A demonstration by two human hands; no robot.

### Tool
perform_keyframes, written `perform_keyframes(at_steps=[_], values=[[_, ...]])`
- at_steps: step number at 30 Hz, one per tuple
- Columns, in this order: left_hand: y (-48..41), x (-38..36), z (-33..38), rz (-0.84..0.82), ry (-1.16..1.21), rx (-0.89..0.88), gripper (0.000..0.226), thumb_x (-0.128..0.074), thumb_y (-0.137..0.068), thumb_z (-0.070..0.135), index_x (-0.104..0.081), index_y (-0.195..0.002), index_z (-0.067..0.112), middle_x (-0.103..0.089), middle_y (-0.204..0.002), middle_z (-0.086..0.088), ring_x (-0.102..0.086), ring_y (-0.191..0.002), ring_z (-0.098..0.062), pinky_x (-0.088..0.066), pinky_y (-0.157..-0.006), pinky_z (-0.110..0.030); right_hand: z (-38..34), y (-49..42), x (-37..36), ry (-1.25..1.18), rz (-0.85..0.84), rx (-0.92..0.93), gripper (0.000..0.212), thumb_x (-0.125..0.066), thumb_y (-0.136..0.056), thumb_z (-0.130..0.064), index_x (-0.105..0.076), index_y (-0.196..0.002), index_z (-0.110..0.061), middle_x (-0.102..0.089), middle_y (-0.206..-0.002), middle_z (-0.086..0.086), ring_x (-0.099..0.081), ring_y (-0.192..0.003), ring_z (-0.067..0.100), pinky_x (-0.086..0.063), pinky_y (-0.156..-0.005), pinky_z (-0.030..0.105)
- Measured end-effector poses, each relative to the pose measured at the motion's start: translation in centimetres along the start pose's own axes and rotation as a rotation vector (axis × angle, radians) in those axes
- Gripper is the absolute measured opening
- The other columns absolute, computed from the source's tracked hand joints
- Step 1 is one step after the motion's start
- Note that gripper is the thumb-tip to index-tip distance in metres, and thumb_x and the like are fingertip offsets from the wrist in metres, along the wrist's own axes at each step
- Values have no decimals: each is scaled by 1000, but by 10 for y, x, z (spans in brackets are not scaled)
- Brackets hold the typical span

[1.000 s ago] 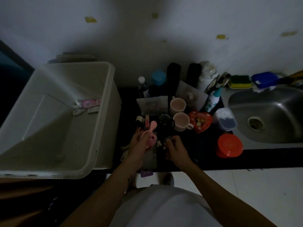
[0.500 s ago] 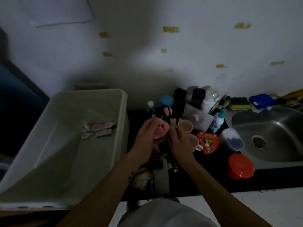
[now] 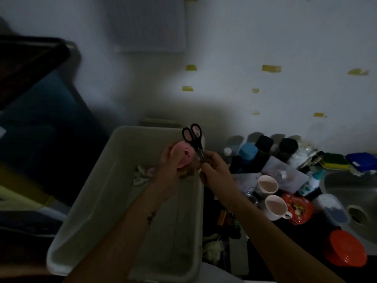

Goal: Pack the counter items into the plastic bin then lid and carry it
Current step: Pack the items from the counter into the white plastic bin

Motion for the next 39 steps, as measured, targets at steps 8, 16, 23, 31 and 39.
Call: perform_keyframes(at_steps=[8, 16, 23, 31, 39], values=[[-33, 112, -2, 223, -49, 122, 37, -58, -96, 31, -54, -123, 6, -59, -124, -21, -61, -109, -38, -57, -81, -44, 30, -37, -81, -7, -20, -118, 30, -44, -98, -3, -50, -125, -15, -71, -103, 5, -63, -68, 11, -47, -57, 24], [-70, 185, -36, 269, -186, 366, 63, -68, -60, 53, -70, -109, 14, -69, -92, -7, -64, -71, -22, -53, -59, -29, 91, -65, -111, -213, 200, -391, 21, -53, -95, -4, -60, -108, 11, -66, -87, 13, -63, -67, 13, -52, -56, 19], [-79, 187, -21, 414, -129, 344, 12, -69, -78, 17, -73, -68, 20, -73, -78, -2, -67, -79, -23, -56, -79, -41, 143, -83, -121, -411, 426, -579, 13, -50, -95, 5, -59, -104, 5, -59, -78, 11, -59, -63, 12, -53, -51, 17], [-92, 194, -40, 522, -119, 278, 31, -65, -83, 22, -68, -113, 13, -71, -107, -11, -70, -88, -23, -57, -59, -27, 175, -114, -114, -322, 610, -567, 20, -54, -99, -20, -63, -91, -4, -62, -74, 5, -58, -62, 12, -48, -47, 17], [-106, 213, -71, 552, -68, 244, 45, -70, -62, 41, -71, -105, 27, -73, -106, -2, -70, -97, -23, -57, -85, -52, 199, -143, -98, -9, 694, -618, 44, -45, -102, -33, -53, -134, -2, -56, -134, 17, -55, -120, 32, -37, -76, 25]])
Point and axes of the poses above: each hand's wrist, its own y-axis away from the middle knuckle, its own x-axis out of the back of the hand, z = x × y, the point moved 5 cm from there along -y, towards the middle knuckle
